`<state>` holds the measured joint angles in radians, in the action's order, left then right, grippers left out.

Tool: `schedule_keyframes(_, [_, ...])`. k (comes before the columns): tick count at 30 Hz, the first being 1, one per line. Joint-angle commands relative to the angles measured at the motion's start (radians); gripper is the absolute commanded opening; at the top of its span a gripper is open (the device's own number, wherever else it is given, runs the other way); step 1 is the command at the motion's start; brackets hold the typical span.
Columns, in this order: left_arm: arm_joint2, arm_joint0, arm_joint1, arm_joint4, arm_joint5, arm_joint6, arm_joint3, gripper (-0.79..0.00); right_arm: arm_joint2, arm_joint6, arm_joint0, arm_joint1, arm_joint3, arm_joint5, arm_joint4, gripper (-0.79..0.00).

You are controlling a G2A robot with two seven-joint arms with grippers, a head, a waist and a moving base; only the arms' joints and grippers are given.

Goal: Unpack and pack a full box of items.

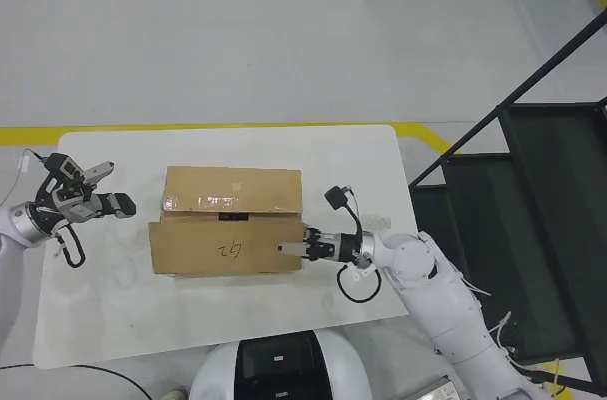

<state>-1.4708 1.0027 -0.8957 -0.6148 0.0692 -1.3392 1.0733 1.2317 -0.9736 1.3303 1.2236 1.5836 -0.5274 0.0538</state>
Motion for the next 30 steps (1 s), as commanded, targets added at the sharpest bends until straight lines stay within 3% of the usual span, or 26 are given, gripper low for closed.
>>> schedule_keyframes(1, [0.002, -0.001, 0.000, 0.000, -0.001, 0.001, 0.000, 0.000, 0.005, -0.099, 0.003, -0.006, 0.002, -0.031, 0.112, 0.000])
schedule_keyframes(5, [0.006, -0.003, 0.000, 0.000, -0.001, -0.003, -0.001, 0.000, 0.019, -0.255, 0.020, -0.024, 0.026, -0.065, 0.218, 0.000])
schedule_keyframes(12, [0.013, -0.008, 0.001, -0.004, -0.006, -0.013, -0.004, 0.000, -0.070, -0.303, 0.092, -0.058, 0.150, -0.016, 0.096, 0.000])
schedule_keyframes(21, [0.049, -0.028, 0.002, 0.018, -0.032, -0.105, 0.002, 0.000, -0.178, -0.157, 0.077, -0.052, 0.081, 0.035, -0.093, 0.000])
schedule_keyframes(30, [0.128, -0.081, -0.012, 0.017, -0.058, -0.177, -0.064, 0.000, -0.221, -0.052, 0.098, -0.057, 0.117, 0.052, -0.243, 0.000])
